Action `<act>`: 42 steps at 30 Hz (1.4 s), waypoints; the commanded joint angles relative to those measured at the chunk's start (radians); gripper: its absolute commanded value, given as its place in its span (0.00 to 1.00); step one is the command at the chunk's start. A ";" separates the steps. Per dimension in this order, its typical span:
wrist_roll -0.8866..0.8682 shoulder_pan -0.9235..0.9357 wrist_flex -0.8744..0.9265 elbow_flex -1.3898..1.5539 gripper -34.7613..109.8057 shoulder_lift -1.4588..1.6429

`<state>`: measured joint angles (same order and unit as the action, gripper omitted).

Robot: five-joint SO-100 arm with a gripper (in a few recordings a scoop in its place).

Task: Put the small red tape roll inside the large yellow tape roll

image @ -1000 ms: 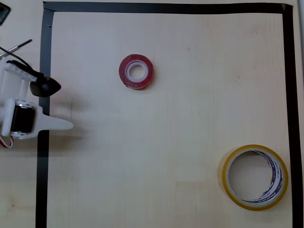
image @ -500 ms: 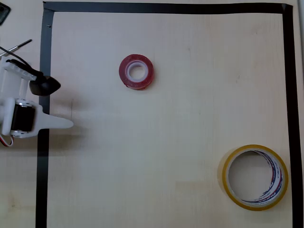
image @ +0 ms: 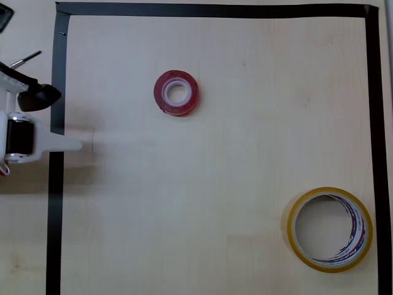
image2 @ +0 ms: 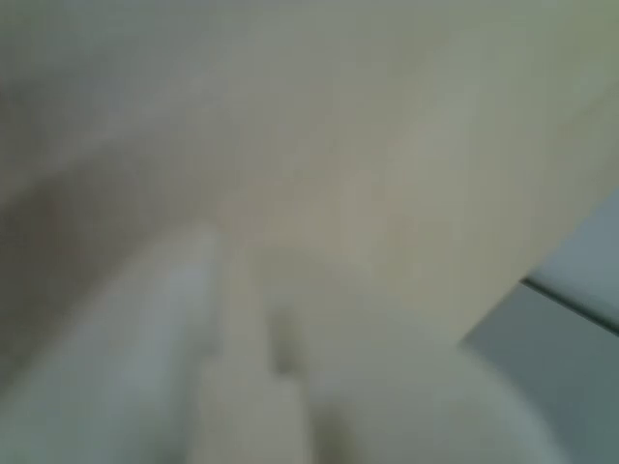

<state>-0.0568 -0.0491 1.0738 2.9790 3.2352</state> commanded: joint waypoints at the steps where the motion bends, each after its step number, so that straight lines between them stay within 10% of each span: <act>1: 0.006 -0.028 -0.031 -0.222 0.24 -0.279; 11: 0.074 -0.051 -0.049 -0.804 0.24 -1.072; 42: 0.161 -0.225 -0.402 -0.950 0.36 -1.575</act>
<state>0.0920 -0.2608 0.6842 2.1215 1.6444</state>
